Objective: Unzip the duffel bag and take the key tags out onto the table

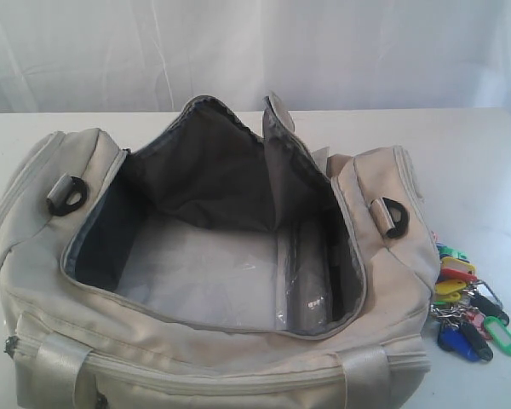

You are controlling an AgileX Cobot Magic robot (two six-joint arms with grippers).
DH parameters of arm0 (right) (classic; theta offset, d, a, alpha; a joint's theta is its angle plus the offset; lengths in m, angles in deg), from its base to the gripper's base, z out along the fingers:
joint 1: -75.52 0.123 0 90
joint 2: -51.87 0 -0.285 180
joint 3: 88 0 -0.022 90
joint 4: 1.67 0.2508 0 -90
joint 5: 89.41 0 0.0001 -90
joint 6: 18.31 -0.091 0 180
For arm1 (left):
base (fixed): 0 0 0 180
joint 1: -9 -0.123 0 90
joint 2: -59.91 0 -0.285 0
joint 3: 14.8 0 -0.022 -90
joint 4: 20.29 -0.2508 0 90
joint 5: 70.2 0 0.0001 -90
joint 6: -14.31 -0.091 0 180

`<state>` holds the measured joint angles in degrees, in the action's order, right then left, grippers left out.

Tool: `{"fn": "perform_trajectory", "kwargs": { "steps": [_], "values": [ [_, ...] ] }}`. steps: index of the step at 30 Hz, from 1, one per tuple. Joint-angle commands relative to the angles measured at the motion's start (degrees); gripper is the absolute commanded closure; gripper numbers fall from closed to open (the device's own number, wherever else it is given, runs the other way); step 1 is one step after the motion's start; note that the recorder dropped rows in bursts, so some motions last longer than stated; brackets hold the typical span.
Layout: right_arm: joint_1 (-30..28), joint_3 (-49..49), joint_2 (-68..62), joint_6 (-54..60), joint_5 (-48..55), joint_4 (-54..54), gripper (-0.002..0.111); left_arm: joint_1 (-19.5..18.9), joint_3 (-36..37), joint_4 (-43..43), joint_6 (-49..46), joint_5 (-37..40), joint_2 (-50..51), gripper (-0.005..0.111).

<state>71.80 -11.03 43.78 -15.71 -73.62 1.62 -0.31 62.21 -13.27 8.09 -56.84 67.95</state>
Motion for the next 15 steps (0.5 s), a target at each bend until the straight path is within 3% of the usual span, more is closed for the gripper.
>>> {"fn": "perform_trajectory", "kwargs": {
  "steps": [1,15],
  "values": [
    [-0.33,0.25,0.3,-0.17,-0.55,-0.27,0.108,-0.19,0.21,0.19,-0.18,0.17,-0.25,0.107],
    [-0.33,0.25,0.3,-1.31,0.57,-0.27,0.108,-0.19,0.21,0.19,-0.18,-0.11,-0.25,0.107]
  ]
}}
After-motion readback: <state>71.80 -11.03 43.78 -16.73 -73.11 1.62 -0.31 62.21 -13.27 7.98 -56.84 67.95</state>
